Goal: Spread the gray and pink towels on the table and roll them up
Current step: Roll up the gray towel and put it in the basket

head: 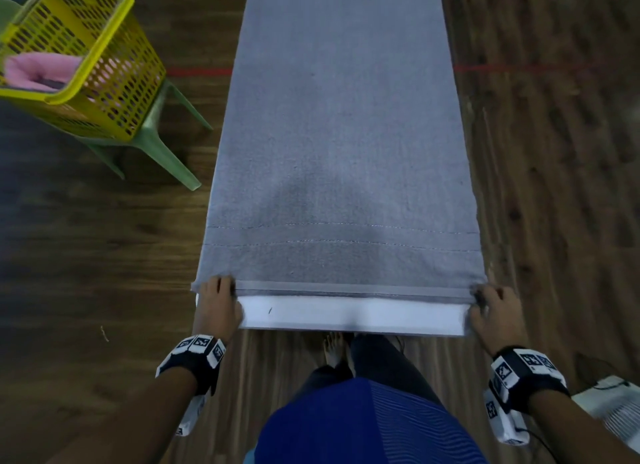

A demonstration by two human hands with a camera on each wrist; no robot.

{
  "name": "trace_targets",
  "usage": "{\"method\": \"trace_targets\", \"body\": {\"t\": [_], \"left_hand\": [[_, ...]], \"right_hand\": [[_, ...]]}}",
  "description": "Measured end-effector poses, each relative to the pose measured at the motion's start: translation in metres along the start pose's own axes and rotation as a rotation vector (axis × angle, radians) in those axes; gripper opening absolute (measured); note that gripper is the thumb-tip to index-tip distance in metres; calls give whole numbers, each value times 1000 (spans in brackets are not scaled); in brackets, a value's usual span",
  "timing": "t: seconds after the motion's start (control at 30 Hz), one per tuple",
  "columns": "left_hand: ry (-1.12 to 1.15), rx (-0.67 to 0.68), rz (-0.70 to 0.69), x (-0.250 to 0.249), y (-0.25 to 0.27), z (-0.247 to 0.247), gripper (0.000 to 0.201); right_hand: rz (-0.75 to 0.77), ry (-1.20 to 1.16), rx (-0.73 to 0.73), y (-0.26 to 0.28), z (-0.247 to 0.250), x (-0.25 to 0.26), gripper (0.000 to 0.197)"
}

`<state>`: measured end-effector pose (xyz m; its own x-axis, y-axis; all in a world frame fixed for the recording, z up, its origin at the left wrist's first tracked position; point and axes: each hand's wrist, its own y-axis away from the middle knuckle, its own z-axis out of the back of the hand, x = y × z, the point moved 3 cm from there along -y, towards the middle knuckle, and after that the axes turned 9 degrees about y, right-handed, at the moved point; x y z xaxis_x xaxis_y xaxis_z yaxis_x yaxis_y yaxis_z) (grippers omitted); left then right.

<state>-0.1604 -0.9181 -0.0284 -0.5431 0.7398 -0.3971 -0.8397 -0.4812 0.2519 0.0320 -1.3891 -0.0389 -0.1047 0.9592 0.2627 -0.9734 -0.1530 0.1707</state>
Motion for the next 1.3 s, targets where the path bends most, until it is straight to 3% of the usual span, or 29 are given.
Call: {"method": "trace_targets", "body": {"t": [0.07,0.23,0.53,0.67,0.8,0.9,1.0,1.1,1.2,1.3], "left_hand": [[8,-28,12,-1,2,0,34],[-8,-21,-69,5,-1,7,30],[-55,-22,-39,27,-19,28,21],[-65,-10,-74,26,-11,22,29],[-130,-21,-94,21,-10,28,18],[-251,33,-106,17,-14,33,36],[-294,0,-60,7,-23,38,17],[-180,-6,-23,9,-28,32,35],[-11,0,-155,6,-18,21,29],[39,-21,-150,7,-9,16,44]], "right_hand": [[-96,-55,31,-1,1,-6,33],[132,31,7,0,0,4,32],[39,12,-115,-2,1,12,37],[10,-16,-132,-4,-4,10,25],[44,97,-195,-8,3,1,20],[-3,263,-99,-13,9,1,9],[-54,281,-65,-24,13,-1,13],[0,147,-95,-25,9,2,21],[158,51,-93,-9,1,9,29],[170,25,-121,-3,0,11,37]]}}
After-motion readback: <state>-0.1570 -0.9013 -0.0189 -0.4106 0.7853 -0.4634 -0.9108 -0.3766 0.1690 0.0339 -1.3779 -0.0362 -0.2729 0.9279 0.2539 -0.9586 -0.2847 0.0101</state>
